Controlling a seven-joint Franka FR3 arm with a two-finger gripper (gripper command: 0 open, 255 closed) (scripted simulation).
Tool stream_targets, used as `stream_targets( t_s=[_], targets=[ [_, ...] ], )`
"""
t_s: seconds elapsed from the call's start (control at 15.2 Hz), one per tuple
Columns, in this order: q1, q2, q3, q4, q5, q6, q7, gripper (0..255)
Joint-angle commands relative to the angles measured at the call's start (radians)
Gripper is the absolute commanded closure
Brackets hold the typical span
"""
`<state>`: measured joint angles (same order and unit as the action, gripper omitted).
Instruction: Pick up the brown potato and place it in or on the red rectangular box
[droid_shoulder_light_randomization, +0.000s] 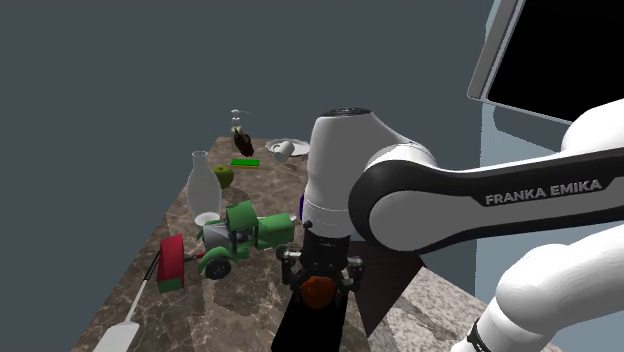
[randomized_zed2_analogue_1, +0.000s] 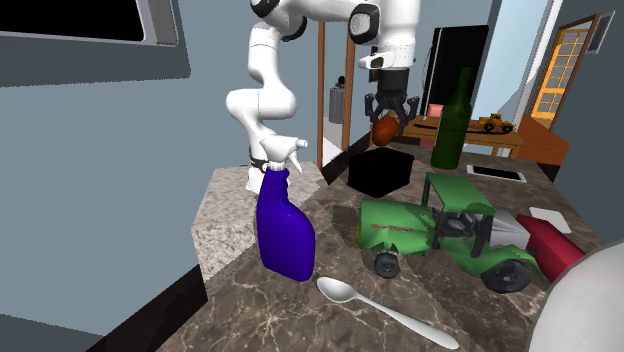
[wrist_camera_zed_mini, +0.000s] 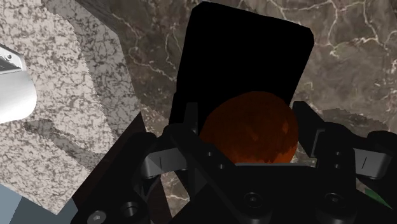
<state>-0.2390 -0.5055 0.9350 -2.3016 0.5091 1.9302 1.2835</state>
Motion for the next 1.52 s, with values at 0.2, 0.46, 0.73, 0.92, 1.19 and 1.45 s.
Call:
stream_targets(
  t_s=[0.2, 0.46, 0.73, 0.92, 1.19, 1.45],
  targets=[
    [-0.011, 0.027, 0.037, -0.046, 0.006, 0.074, -0.004, 255],
    [-0.016, 0.037, 0.051, -0.060, 0.008, 0.098, -0.004, 255],
    [-0.016, 0.037, 0.051, -0.060, 0.008, 0.098, -0.004, 255],
    [-0.015, 0.036, 0.050, -0.061, 0.009, 0.098, -0.005, 0],
    [-0.016, 0.037, 0.051, -0.060, 0.008, 0.098, -0.004, 0],
    [-0.001, -0.009, -0.024, 0.027, -0.009, -0.038, -0.006, 0]
  ],
)
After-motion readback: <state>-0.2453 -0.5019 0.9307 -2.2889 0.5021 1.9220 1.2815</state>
